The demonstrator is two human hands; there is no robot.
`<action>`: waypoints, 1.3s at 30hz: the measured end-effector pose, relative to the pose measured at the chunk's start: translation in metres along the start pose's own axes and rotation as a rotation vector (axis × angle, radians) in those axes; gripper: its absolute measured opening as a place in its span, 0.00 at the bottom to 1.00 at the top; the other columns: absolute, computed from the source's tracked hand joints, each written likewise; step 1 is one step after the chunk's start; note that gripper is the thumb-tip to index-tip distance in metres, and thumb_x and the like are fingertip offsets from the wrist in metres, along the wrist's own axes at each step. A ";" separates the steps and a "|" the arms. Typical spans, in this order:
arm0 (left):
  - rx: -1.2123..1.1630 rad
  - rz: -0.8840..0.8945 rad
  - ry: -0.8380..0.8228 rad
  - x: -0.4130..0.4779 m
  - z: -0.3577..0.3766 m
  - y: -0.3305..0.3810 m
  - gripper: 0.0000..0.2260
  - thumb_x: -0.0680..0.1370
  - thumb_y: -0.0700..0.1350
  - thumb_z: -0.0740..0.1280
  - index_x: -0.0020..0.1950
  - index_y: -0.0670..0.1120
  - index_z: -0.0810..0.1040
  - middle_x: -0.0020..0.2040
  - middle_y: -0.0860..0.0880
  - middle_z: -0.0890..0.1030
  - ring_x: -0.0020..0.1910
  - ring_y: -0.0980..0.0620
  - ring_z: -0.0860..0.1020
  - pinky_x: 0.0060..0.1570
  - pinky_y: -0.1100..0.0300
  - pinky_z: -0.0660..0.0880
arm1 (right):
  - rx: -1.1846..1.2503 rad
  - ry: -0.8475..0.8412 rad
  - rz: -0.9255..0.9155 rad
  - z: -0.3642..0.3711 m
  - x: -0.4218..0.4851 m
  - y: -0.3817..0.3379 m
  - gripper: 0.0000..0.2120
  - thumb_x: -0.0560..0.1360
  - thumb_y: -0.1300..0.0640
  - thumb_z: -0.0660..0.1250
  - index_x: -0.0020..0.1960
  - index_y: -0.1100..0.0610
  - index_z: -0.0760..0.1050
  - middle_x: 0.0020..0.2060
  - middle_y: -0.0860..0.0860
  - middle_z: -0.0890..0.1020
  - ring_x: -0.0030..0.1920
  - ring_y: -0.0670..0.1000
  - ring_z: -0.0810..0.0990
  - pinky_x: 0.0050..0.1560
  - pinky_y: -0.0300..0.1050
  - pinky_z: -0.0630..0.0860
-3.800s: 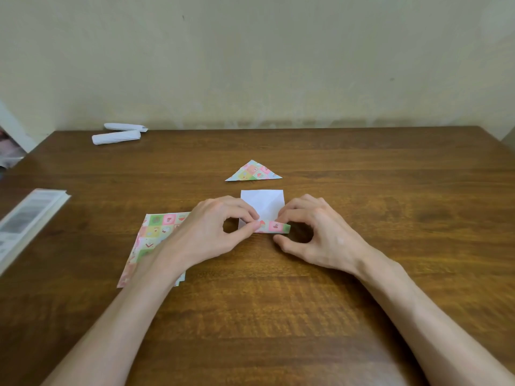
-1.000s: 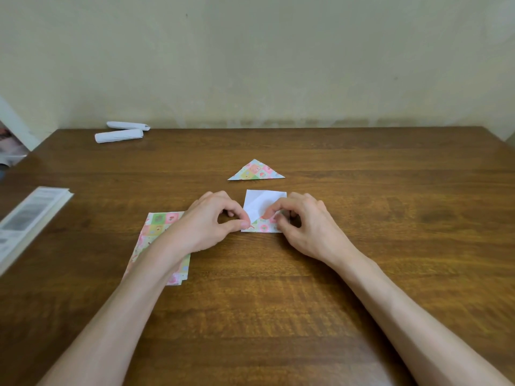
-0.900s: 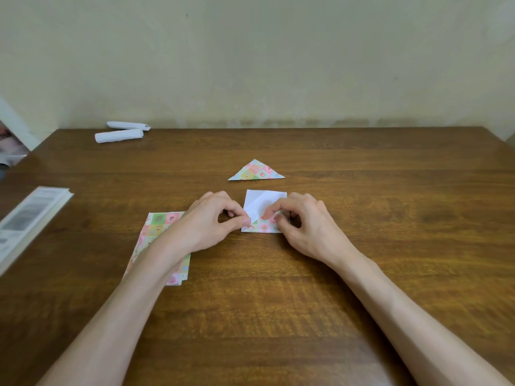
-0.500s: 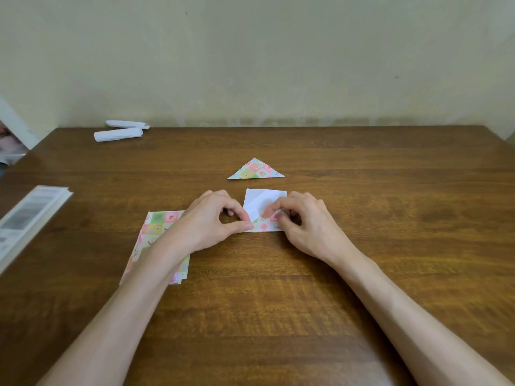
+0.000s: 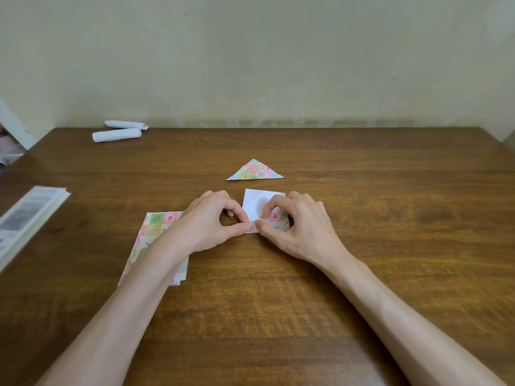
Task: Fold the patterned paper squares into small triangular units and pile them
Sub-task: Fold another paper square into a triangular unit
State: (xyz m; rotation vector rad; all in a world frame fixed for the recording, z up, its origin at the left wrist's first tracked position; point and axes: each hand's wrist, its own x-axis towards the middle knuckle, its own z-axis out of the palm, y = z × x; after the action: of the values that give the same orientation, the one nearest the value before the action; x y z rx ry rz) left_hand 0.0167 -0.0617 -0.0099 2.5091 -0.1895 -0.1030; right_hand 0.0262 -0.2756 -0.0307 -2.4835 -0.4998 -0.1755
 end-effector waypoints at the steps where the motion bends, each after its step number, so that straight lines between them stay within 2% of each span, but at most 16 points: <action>1: 0.000 0.000 0.001 0.000 0.000 0.000 0.04 0.73 0.59 0.76 0.41 0.64 0.83 0.48 0.59 0.78 0.54 0.58 0.73 0.58 0.49 0.74 | -0.016 0.005 0.004 0.001 0.000 -0.001 0.13 0.71 0.34 0.70 0.47 0.41 0.76 0.41 0.40 0.72 0.49 0.45 0.72 0.57 0.48 0.66; 4: -0.009 0.002 0.000 0.000 0.000 -0.002 0.04 0.74 0.59 0.76 0.41 0.64 0.84 0.48 0.59 0.78 0.54 0.58 0.73 0.59 0.49 0.74 | -0.014 0.019 0.021 0.003 0.001 -0.003 0.15 0.69 0.31 0.70 0.47 0.40 0.75 0.43 0.41 0.70 0.50 0.45 0.72 0.57 0.47 0.65; 11: -0.031 0.008 -0.095 0.002 -0.006 -0.009 0.03 0.75 0.57 0.75 0.47 0.65 0.85 0.52 0.60 0.78 0.58 0.59 0.73 0.63 0.49 0.73 | -0.027 0.018 0.010 0.003 0.000 -0.002 0.13 0.70 0.35 0.72 0.48 0.40 0.75 0.45 0.40 0.69 0.52 0.45 0.71 0.58 0.48 0.65; 14: -0.046 0.017 -0.104 0.003 -0.007 -0.011 0.03 0.75 0.57 0.75 0.47 0.66 0.85 0.51 0.60 0.78 0.58 0.59 0.73 0.64 0.49 0.72 | -0.042 0.025 0.004 0.005 0.000 -0.002 0.14 0.70 0.34 0.71 0.48 0.40 0.74 0.45 0.40 0.69 0.51 0.45 0.71 0.58 0.49 0.66; 19: -0.043 0.033 -0.111 0.003 -0.007 -0.011 0.03 0.75 0.58 0.75 0.48 0.66 0.85 0.52 0.59 0.78 0.58 0.58 0.73 0.64 0.49 0.72 | -0.086 0.020 0.004 0.007 -0.001 -0.003 0.20 0.67 0.27 0.67 0.49 0.40 0.73 0.48 0.41 0.70 0.52 0.46 0.71 0.56 0.48 0.64; 30: -0.031 0.038 -0.116 0.003 -0.008 -0.010 0.03 0.75 0.57 0.75 0.47 0.66 0.84 0.52 0.58 0.78 0.58 0.58 0.74 0.64 0.48 0.73 | -0.088 -0.028 0.038 0.009 0.001 -0.004 0.22 0.66 0.26 0.63 0.49 0.40 0.71 0.51 0.41 0.70 0.54 0.47 0.69 0.57 0.50 0.63; 39: -0.039 0.037 -0.145 0.002 -0.011 -0.010 0.05 0.76 0.56 0.75 0.47 0.69 0.83 0.53 0.60 0.77 0.59 0.59 0.73 0.65 0.48 0.72 | -0.119 0.014 0.030 0.013 -0.001 -0.005 0.22 0.67 0.24 0.62 0.48 0.40 0.70 0.49 0.40 0.70 0.52 0.47 0.69 0.56 0.50 0.64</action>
State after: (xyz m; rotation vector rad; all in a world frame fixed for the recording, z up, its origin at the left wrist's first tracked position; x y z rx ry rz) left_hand 0.0206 -0.0474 -0.0072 2.4586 -0.2905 -0.2716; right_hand 0.0237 -0.2641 -0.0386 -2.6026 -0.4586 -0.2158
